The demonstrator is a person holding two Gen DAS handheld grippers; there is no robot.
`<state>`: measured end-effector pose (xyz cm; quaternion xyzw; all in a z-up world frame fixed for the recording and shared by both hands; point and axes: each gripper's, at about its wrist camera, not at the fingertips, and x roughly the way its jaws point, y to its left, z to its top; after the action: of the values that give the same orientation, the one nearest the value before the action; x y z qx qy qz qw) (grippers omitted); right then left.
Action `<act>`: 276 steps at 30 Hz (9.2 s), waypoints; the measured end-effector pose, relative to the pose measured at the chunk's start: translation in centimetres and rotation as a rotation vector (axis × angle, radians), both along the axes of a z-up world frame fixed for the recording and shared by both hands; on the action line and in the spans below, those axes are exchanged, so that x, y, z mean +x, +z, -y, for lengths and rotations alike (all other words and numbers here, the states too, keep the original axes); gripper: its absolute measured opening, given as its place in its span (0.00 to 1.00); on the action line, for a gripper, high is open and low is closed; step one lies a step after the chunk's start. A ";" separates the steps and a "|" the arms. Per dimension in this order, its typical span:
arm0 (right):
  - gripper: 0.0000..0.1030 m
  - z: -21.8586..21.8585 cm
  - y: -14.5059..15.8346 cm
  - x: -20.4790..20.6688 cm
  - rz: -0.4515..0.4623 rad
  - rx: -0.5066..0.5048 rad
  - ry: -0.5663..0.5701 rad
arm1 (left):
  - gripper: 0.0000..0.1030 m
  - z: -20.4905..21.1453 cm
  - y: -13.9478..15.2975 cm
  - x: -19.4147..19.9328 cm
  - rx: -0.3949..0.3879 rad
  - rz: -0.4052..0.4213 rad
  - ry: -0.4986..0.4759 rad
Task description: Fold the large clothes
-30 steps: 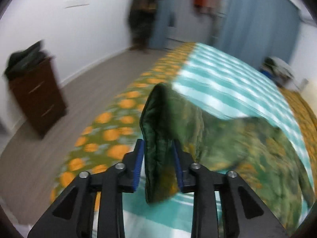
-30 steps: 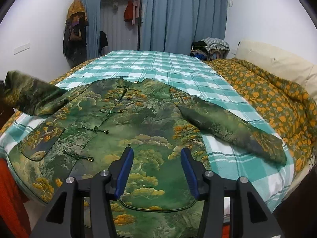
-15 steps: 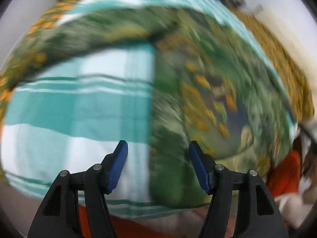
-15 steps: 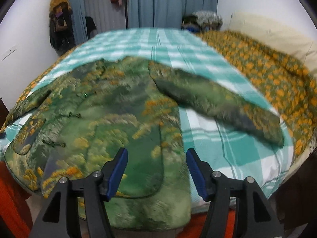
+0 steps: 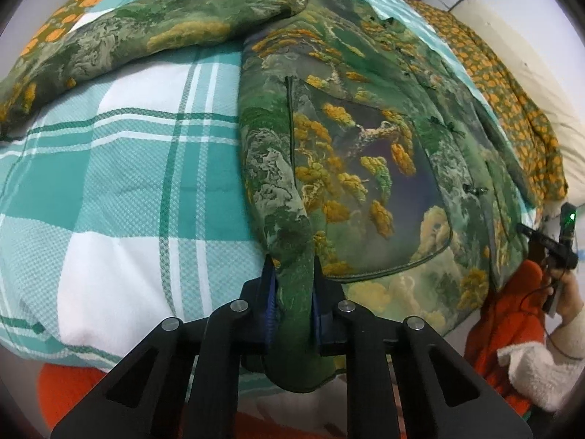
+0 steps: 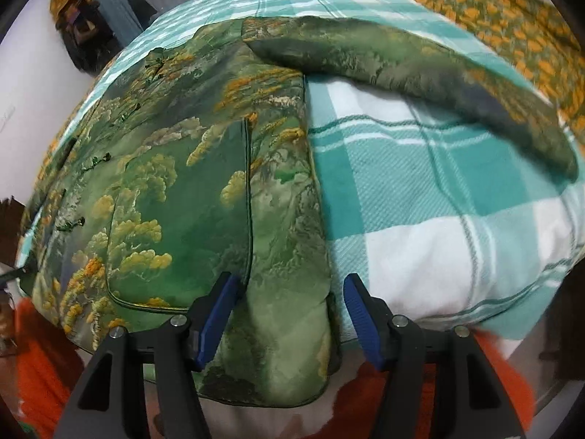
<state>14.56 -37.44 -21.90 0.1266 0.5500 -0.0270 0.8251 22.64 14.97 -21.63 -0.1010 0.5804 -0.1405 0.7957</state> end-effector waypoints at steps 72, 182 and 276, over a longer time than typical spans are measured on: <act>0.79 3.1 10.1 -0.9 0.428 -0.201 -0.251 | 0.99 7.9 11.4 -0.3 0.180 0.457 0.115; 0.66 -1.0 -2.9 27.1 0.054 -0.104 0.146 | 0.18 19.2 -2.4 24.8 0.011 0.191 -0.074; 0.65 -13.6 2.6 6.1 0.363 -0.132 0.095 | 0.07 9.7 11.9 18.5 0.353 0.677 0.068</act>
<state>20.66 -23.81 -19.29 0.0490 0.3945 -0.0008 0.9176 41.13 5.27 -9.76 0.0704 0.2966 -0.0375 0.9517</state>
